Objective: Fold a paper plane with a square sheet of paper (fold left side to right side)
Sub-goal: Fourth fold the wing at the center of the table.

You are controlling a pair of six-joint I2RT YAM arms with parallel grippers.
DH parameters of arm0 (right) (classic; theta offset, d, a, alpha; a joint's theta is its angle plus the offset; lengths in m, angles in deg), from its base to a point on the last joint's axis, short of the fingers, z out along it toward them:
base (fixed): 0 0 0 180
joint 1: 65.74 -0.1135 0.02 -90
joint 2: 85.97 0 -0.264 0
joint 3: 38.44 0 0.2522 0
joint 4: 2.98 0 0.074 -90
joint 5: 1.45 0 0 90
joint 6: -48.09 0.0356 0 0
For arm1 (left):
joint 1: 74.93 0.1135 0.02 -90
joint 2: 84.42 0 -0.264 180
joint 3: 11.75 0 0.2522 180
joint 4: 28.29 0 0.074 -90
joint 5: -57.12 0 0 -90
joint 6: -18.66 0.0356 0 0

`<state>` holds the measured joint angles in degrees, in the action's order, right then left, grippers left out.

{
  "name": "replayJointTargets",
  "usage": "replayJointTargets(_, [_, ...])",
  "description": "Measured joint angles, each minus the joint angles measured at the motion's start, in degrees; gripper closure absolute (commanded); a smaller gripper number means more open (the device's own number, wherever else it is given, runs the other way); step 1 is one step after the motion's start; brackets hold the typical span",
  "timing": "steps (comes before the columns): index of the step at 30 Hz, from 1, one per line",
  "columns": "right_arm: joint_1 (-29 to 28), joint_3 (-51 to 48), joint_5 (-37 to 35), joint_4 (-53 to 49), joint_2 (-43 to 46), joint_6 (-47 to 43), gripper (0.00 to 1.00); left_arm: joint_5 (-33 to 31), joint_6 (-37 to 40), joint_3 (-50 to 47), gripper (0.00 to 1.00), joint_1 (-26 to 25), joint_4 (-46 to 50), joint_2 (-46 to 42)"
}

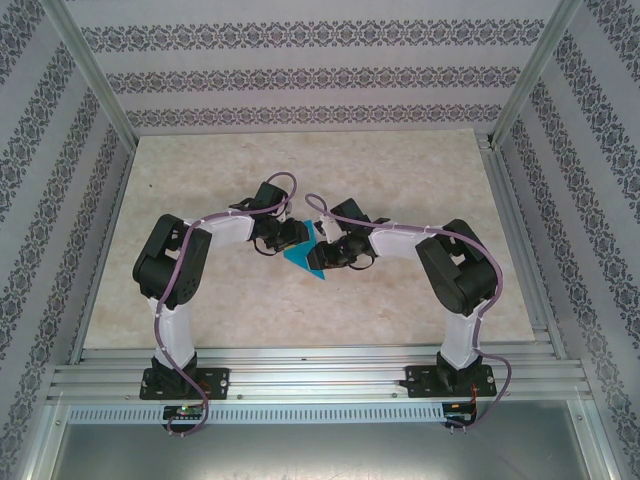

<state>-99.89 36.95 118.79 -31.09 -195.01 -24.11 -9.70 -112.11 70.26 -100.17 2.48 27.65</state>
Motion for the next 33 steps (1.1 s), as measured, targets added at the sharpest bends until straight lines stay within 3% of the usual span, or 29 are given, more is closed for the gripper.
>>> replayJointTargets(16, [-1.5, 1.5, -2.8, -3.3, -0.5, -2.5, 0.86, -0.1, 0.0, 0.0, 0.55, 0.0, 0.0, 0.0])
replayJointTargets(25, [-1.2, 1.7, -2.0, -3.6, -0.7, -2.8, 0.92, -0.2, 0.0, 0.0, 0.55, 0.0, 0.0, 0.0])
replayJointTargets(33, [1.0, 0.6, 3.1, -1.2, -1.2, -2.5, 0.94, -0.7, 0.0, 0.0, 0.55, 0.0, 0.0, 0.0])
